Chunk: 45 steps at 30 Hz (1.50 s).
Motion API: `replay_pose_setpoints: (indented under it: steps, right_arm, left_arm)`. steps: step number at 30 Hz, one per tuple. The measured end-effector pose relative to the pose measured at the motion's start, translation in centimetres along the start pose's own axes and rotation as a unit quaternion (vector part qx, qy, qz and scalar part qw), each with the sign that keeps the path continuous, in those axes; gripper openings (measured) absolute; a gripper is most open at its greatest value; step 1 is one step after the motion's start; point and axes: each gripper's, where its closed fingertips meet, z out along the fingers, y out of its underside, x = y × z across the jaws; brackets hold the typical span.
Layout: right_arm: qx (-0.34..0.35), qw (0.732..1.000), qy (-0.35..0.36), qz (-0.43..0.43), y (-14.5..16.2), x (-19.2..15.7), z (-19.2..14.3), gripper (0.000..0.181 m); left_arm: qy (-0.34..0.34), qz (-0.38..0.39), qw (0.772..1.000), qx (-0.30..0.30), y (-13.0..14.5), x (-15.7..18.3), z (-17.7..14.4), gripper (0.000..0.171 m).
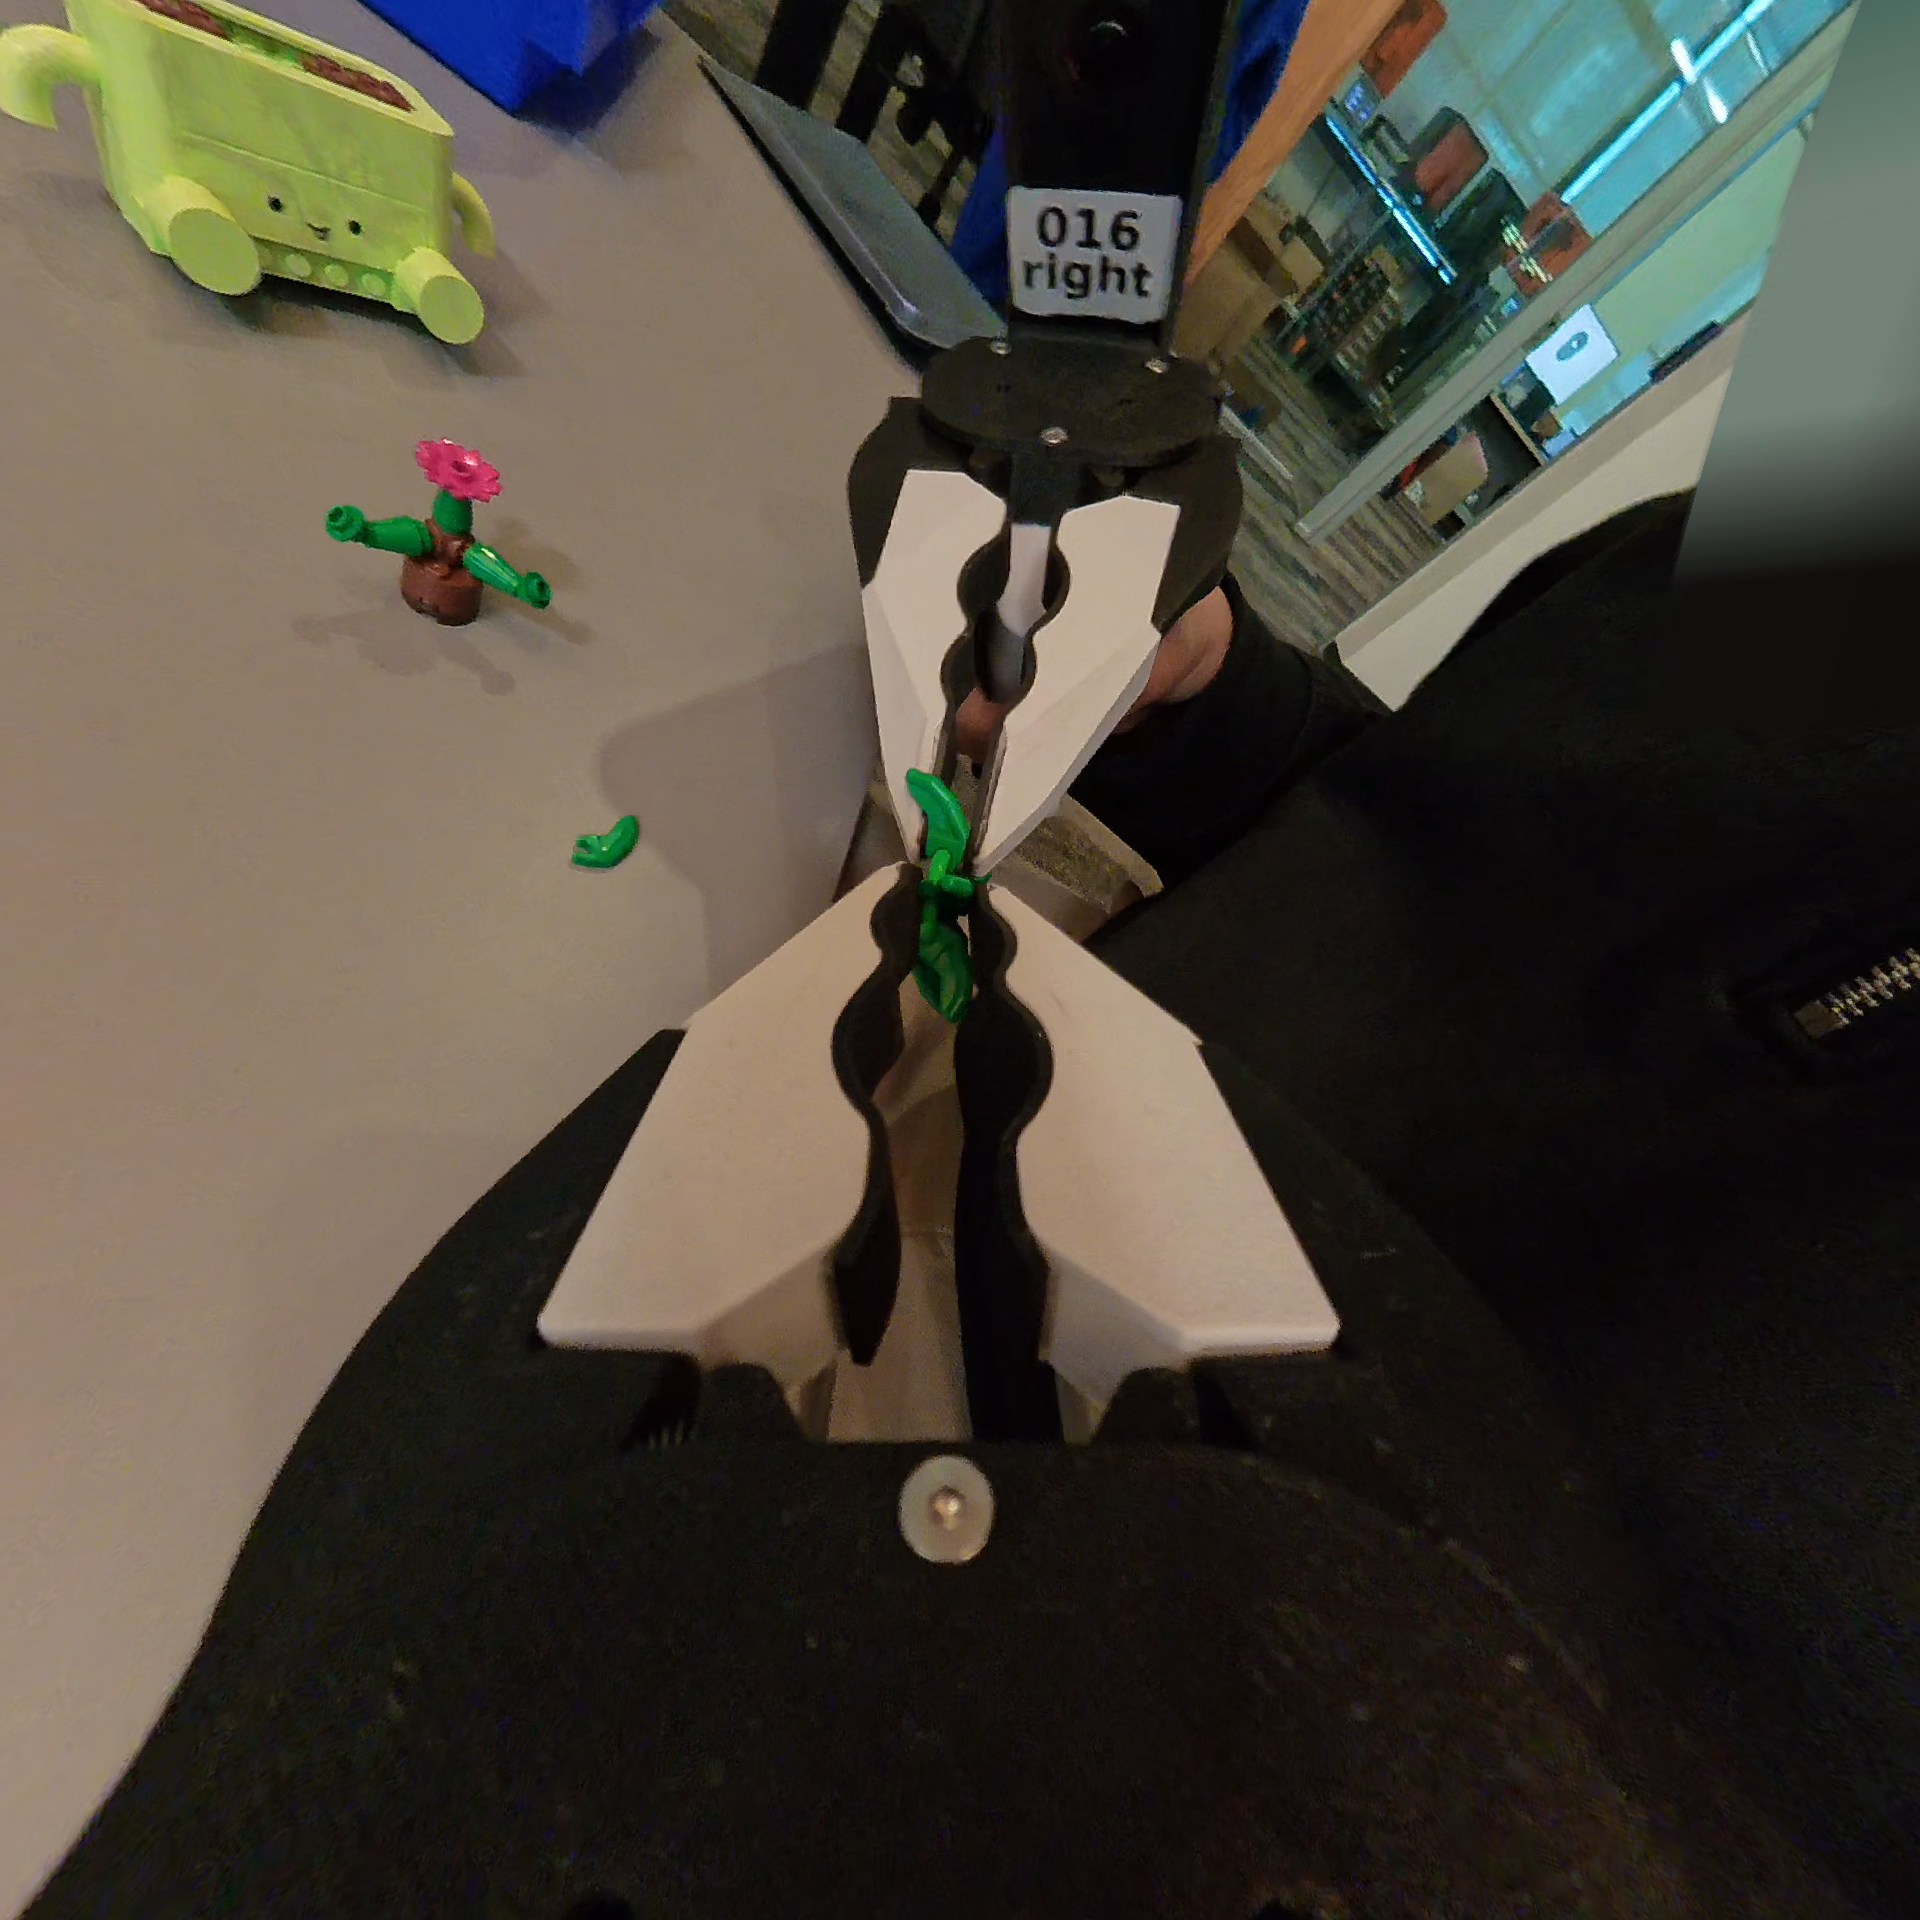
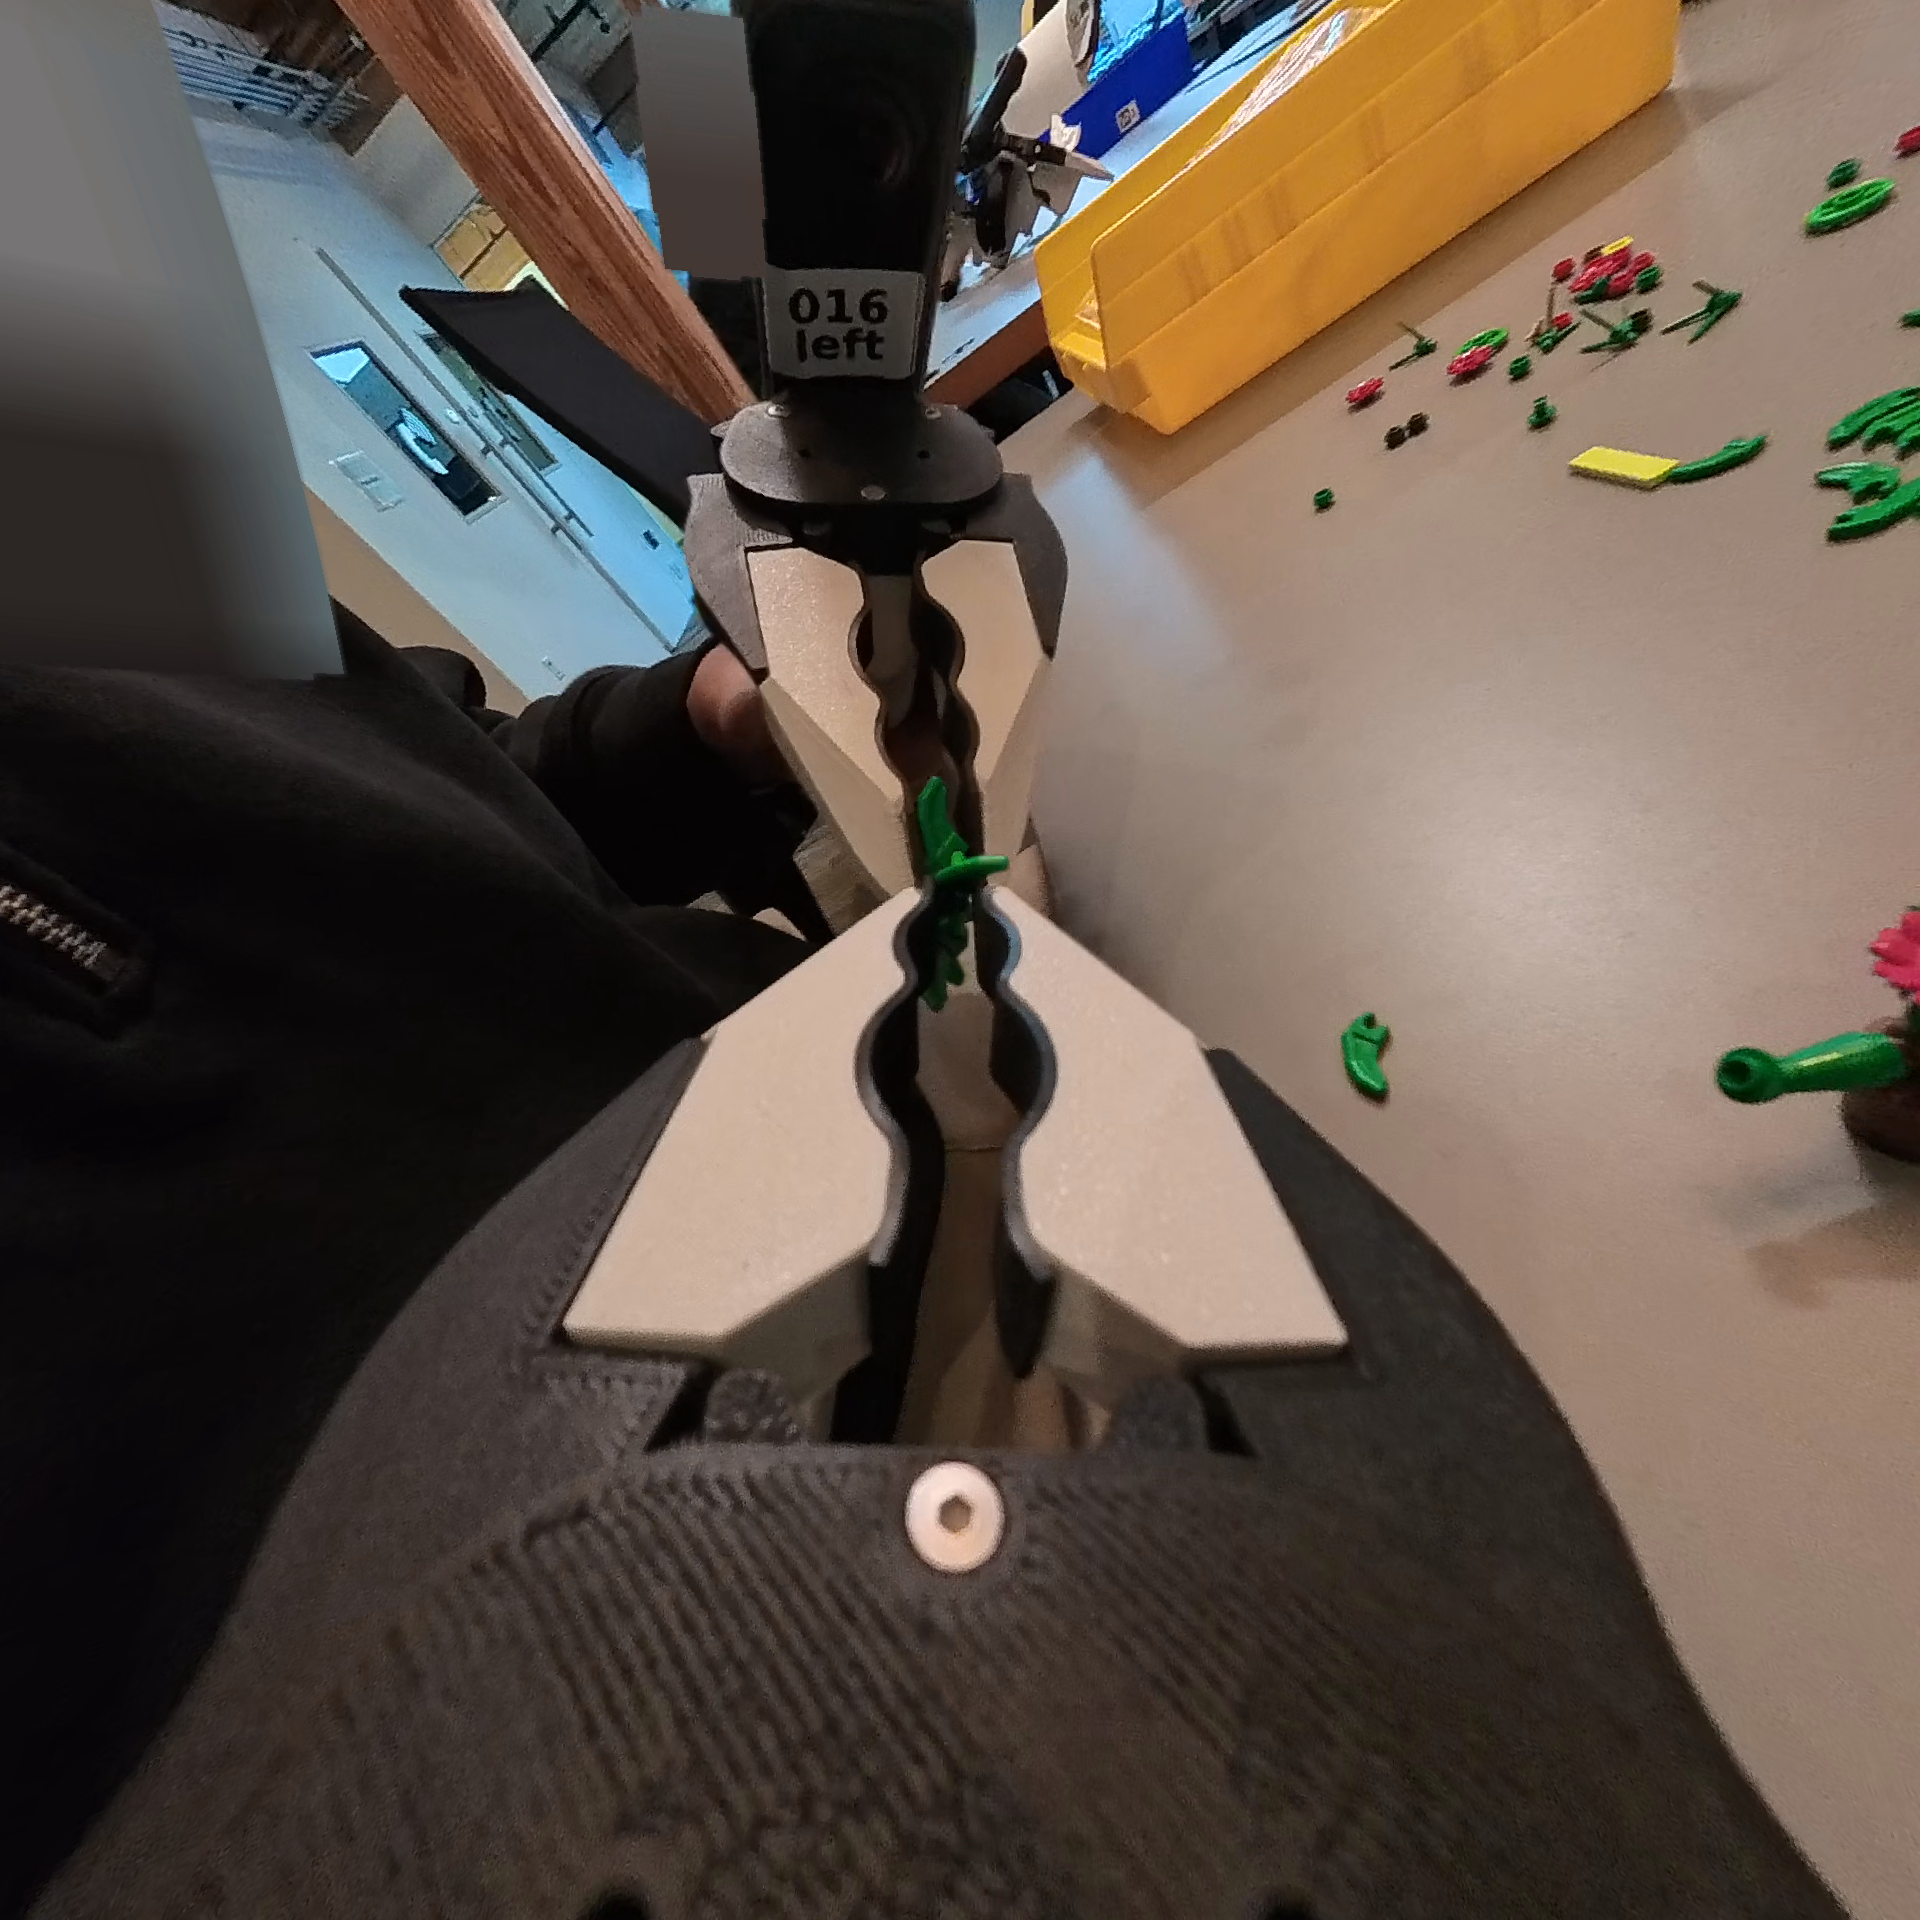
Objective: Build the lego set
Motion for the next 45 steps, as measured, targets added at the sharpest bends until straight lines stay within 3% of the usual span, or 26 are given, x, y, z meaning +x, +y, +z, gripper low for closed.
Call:
replay_pose_setpoints:
  steps: [5, 8, 11, 19, 26, 35, 45]
  right_arm:
    - [0.021, 0.996, 0.082, -0.017, -0.9, 2.4, -1.6, 0.013]
    - [-0.028, 0.978, 0.200, -0.048, 0.0, 5.6, -2.7, 0.018]
    - [-0.095, 0.957, 0.262, -0.083, 1.5, 7.2, -2.4, 0.020]
    - [-0.168, 0.932, 0.300, -0.115, 3.1, 8.5, -0.9, 0.016]
    - [-0.208, 0.927, 0.285, -0.124, 3.9, 7.3, -0.6, 0.005]
    - [-0.218, 0.923, 0.273, -0.160, 5.6, 4.8, -1.2, 0.005]
    - [-0.207, 0.921, 0.291, -0.153, 6.0, 4.3, -1.6, 0.006]
  left_arm:
    - [-0.040, -0.058, 0.994, 0.080, -1.3, -2.8, -1.9, 0.007]
    - [-0.037, -0.119, 0.982, 0.141, -2.1, -4.5, -3.3, 0.006]
    - [-0.022, -0.164, 0.974, 0.155, -1.8, -5.3, -3.4, 0.006]
    - [-0.003, -0.182, 0.975, 0.127, -0.5, -4.8, -2.0, 0.006]
    - [0.012, -0.193, 0.973, 0.128, 0.1, -4.1, -1.9, 0.006]
    - [0.028, -0.195, 0.972, 0.126, 0.5, -3.5, -1.0, 0.006]
    - [0.029, -0.185, 0.976, 0.110, 0.8, -2.9, 0.2, 0.006]
